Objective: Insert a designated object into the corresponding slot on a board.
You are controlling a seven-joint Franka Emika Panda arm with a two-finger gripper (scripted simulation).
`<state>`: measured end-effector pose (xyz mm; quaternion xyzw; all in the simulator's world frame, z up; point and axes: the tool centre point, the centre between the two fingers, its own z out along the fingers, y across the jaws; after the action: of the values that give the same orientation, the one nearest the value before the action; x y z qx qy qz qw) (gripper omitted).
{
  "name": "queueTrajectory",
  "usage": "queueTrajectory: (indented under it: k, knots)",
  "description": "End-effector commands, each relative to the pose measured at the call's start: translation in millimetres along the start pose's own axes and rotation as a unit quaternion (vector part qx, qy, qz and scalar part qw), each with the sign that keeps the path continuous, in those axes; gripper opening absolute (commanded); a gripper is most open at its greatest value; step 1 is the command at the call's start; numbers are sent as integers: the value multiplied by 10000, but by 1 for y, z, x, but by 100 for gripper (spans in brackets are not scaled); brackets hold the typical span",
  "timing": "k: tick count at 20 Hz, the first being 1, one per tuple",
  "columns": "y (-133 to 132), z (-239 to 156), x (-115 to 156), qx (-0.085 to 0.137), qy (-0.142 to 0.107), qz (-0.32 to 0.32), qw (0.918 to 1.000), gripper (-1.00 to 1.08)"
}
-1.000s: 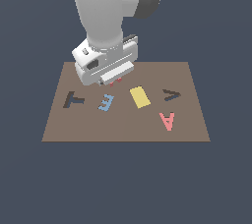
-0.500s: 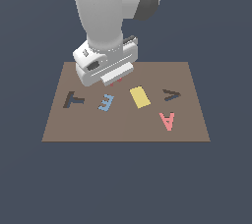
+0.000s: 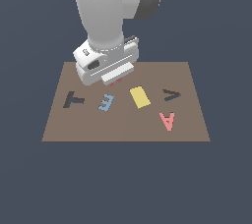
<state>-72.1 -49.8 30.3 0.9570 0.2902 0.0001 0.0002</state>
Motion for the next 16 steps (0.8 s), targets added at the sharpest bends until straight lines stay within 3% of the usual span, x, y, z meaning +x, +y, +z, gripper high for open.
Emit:
queueTrajectory:
  k: [1,10,16]
  knots:
    - [-2,0,0,0,0,81,10000,-100]
    - [-18,-1,-2,-1,1,736,9973,-100]
    - [-36,-2,-2,-2,1,1439,9896,-100]
